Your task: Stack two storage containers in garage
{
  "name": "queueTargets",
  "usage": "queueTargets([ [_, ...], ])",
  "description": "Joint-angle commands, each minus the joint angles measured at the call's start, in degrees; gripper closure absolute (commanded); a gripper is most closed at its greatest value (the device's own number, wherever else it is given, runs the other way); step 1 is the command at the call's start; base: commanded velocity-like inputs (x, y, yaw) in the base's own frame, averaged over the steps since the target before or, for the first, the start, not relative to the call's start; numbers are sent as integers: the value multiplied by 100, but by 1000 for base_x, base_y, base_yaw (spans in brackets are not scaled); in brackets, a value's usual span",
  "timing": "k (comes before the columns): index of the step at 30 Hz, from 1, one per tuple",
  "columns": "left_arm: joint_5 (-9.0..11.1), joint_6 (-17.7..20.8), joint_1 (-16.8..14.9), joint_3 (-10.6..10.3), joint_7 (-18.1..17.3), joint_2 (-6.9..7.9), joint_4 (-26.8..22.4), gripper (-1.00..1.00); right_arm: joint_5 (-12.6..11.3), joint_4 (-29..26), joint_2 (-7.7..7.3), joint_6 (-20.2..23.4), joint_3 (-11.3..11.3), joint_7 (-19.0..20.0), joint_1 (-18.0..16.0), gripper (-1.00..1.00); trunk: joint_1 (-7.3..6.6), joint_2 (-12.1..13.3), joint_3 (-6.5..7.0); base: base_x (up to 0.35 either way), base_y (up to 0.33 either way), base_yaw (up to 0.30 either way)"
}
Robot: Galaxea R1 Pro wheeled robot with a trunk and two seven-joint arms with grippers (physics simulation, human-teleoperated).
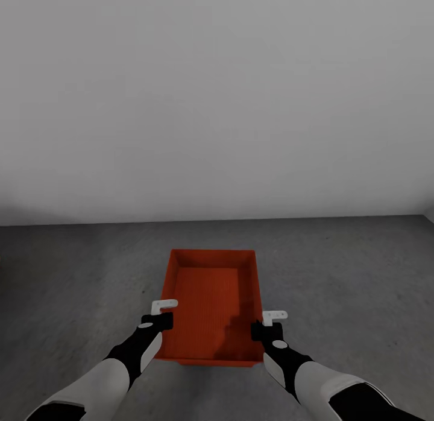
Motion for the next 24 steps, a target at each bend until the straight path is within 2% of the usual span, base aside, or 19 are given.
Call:
queueTargets([
  [1, -52, 42, -8, 246, 447, 14, -29, 100, -117, 188, -372, -39, -135, -304, -1, 100, 0, -2, -3, 0, 0, 0],
  [24, -69, 46, -6, 247, 448, -22, 145, 100, -117, 188, -372, -39, -135, -304, -1, 100, 0, -2, -3, 0, 0, 0],
])
